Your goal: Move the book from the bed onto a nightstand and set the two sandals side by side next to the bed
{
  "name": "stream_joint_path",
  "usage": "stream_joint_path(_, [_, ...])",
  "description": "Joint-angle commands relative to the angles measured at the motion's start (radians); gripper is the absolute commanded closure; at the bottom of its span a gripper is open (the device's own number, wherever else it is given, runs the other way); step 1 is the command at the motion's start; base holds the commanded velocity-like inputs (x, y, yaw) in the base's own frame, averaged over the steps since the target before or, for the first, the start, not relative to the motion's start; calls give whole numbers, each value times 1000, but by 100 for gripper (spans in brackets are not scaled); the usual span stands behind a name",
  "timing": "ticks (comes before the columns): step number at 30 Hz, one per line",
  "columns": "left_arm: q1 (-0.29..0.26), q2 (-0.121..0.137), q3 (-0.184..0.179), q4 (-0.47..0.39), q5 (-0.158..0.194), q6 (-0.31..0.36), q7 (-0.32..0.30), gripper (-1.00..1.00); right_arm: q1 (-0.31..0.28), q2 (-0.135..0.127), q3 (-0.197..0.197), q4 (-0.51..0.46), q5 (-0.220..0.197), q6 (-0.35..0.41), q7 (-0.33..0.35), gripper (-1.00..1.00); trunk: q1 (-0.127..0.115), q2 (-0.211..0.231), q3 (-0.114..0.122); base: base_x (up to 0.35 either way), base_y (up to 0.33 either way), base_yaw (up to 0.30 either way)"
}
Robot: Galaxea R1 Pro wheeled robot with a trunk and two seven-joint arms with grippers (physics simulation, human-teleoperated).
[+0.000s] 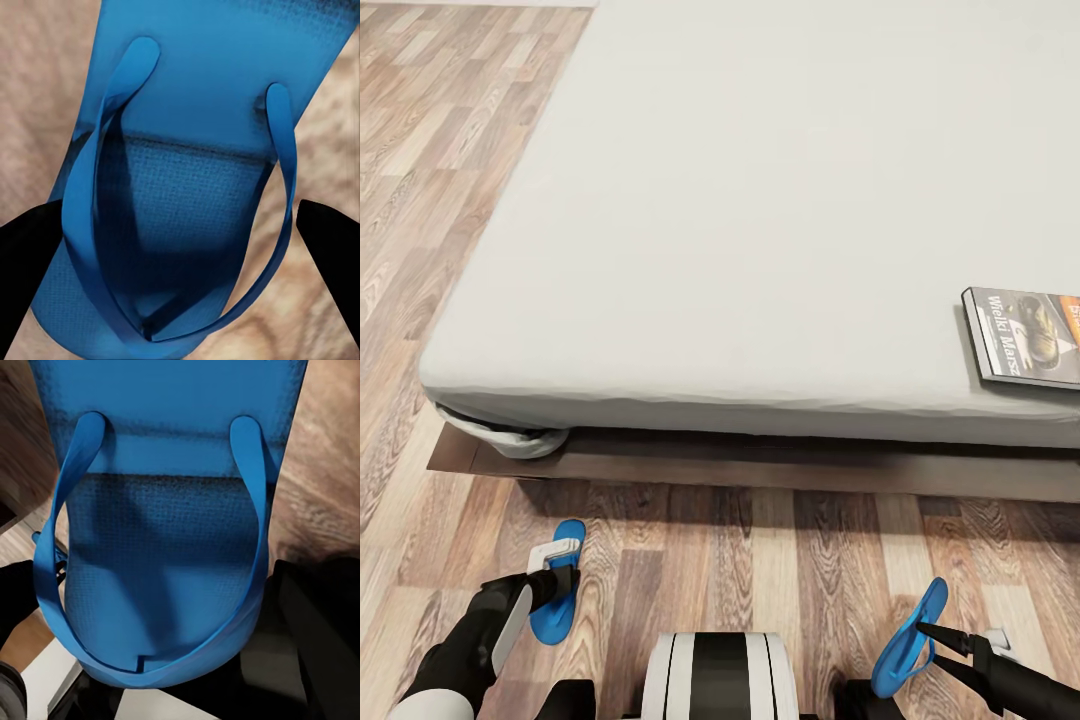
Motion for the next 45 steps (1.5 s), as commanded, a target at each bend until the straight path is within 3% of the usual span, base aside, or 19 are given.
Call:
stream_joint_path(1, [0,0,2,-1,10,6,0,100,-1,-1,4,1,-9,6,0,100,0,0,-1,0,0,0])
stream_joint_path(32, [0,-1,2,0,9,6,0,100,-1,-1,4,1,-9,6,0,100,0,0,-1,0,0,0])
stream_joint_path(33, [0,-1,2,0,9,6,0,-100,-1,-1,4,1,-9,6,0,100,0,0,-1,0,0,0])
stream_joint_path(45, [0,-1,2,0,8,6,0,-100,-1,-1,4,1,-9,6,0,100,0,0,-1,0,0,0])
